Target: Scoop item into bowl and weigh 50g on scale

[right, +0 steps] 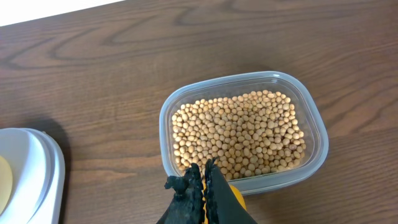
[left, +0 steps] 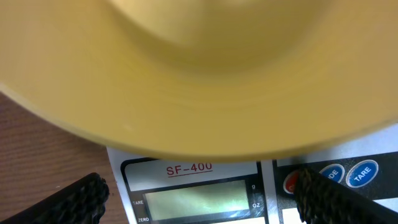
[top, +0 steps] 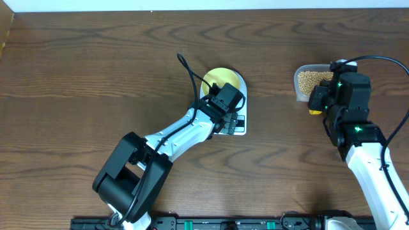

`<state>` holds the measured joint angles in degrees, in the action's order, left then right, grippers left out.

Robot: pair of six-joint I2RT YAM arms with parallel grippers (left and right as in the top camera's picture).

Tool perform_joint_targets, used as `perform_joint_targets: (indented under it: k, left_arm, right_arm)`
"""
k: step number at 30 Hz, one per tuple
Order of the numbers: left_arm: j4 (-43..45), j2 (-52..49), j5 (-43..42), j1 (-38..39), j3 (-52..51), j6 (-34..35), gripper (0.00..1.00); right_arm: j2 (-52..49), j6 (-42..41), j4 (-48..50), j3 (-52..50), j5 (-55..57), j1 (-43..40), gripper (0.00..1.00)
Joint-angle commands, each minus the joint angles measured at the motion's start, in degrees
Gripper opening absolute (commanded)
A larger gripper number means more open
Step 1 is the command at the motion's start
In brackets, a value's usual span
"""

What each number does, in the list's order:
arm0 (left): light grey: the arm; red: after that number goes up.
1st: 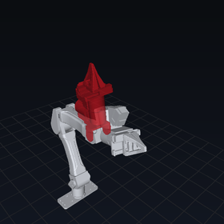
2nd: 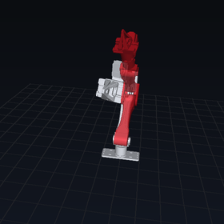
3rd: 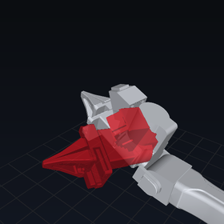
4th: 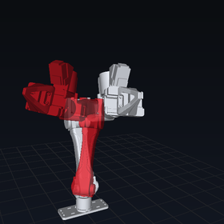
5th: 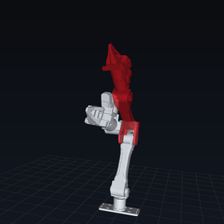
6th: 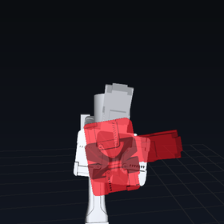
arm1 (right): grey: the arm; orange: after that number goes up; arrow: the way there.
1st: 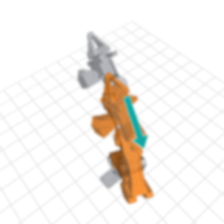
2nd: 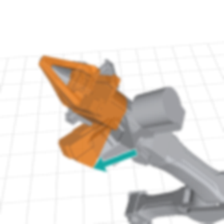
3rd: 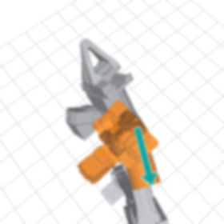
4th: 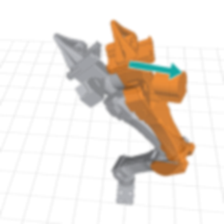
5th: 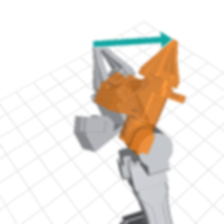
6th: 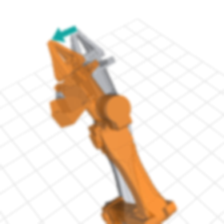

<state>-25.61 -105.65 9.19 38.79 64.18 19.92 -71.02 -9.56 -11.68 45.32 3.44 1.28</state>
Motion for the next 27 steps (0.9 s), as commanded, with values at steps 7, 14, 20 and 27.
perform_joint_targets:
  k: [7, 14, 20, 27]
  left_arm:
    - [-0.17, -1.86, 0.96, 0.02, -1.7, 0.76, 0.98]
    - [0.26, -1.86, 0.96, 0.02, -1.77, 0.79, 0.98]
    - [0.26, -1.86, 0.96, 0.02, -1.77, 0.76, 0.97]
    - [1.38, -1.25, 0.94, 0.02, -1.6, 0.79, 0.98]
  right_arm:
    - [-0.26, 0.9, 0.17, 0.74, 0.7, -0.5, 0.01]
    - [-0.26, 0.9, 0.17, 0.74, 0.7, -0.5, 0.01]
    - [-0.26, 0.9, 0.22, 0.74, 0.7, -0.5, 0.01]
    - [-0.26, 0.9, 0.33, 0.74, 0.7, -0.5, 0.01]
